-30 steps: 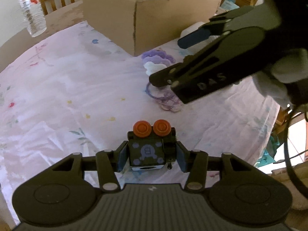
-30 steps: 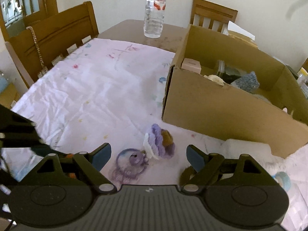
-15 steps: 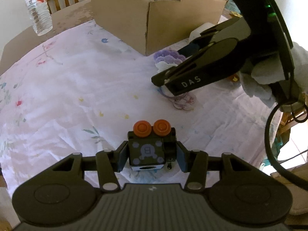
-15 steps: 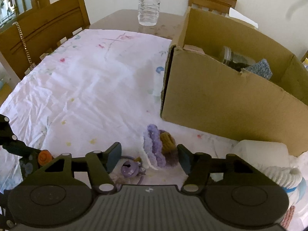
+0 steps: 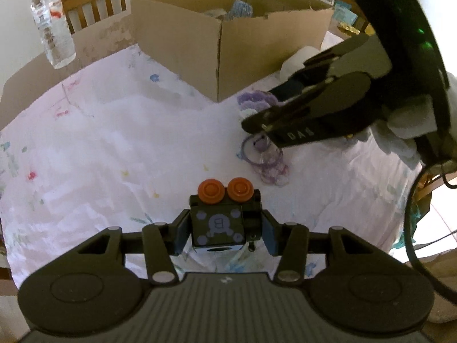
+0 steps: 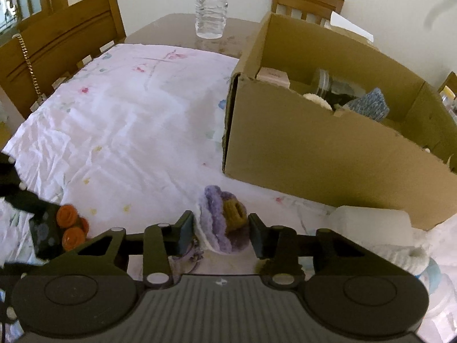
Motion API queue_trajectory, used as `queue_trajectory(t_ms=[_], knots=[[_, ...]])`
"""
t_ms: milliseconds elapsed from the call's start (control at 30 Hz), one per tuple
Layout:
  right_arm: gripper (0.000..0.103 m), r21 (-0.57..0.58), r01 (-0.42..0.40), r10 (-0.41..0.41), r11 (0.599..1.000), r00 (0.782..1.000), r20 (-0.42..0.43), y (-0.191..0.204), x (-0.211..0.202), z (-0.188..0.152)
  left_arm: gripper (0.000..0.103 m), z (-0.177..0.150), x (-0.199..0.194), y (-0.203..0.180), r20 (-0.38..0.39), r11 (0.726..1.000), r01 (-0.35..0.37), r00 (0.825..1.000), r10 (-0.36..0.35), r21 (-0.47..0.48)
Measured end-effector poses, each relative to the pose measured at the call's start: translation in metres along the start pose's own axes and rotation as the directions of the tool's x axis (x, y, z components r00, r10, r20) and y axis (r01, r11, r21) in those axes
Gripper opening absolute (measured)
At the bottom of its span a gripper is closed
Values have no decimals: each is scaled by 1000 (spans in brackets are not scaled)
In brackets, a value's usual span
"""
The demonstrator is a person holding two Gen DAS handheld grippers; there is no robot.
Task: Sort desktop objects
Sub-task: 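Grasp the black cube toy with the left gripper while the right grasps the purple crocheted flowers, then carry the cube toy and purple flowers into the cardboard box and release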
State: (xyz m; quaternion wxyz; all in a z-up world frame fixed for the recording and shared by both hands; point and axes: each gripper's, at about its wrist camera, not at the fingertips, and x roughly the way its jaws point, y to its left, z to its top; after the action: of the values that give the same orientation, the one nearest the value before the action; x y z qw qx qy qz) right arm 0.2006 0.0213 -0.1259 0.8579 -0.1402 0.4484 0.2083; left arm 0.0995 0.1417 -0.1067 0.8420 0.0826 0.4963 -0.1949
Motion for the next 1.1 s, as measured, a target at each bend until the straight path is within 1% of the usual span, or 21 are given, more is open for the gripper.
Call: queue_trajectory(t_ms=[200,300,433,567,667,833,1100], knots=[[45,-30,-1,2,1000,1000,11,-1,-19,3,50,15,-7,1,19,1000,-1,1000,1,17],[45,-43,8,-7,999,1000,22,-1,-28,4,50,22,-9,0,30,999,2,1000,-3,51],[45,-10,16,-16,1000,999,35,-6,-42,6,50,36,-15,4,48,997,26,998,-29,69],[45,39,20,-23,999,998,62,-12,-59,9,50,53,-23,3,72,994,33,997,-41,106],[45,55,25,-30,998,996,82,-17,-72,10,50,66,-30,0,96,992,28,995,-41,126],[44,37,37,-41,999,993,115,-28,-92,13,50,89,-40,-9,119,991,42,991,-58,129],[44,24,59,-63,998,984,165,-52,-124,20,50,130,-50,-29,169,982,54,982,-85,181]])
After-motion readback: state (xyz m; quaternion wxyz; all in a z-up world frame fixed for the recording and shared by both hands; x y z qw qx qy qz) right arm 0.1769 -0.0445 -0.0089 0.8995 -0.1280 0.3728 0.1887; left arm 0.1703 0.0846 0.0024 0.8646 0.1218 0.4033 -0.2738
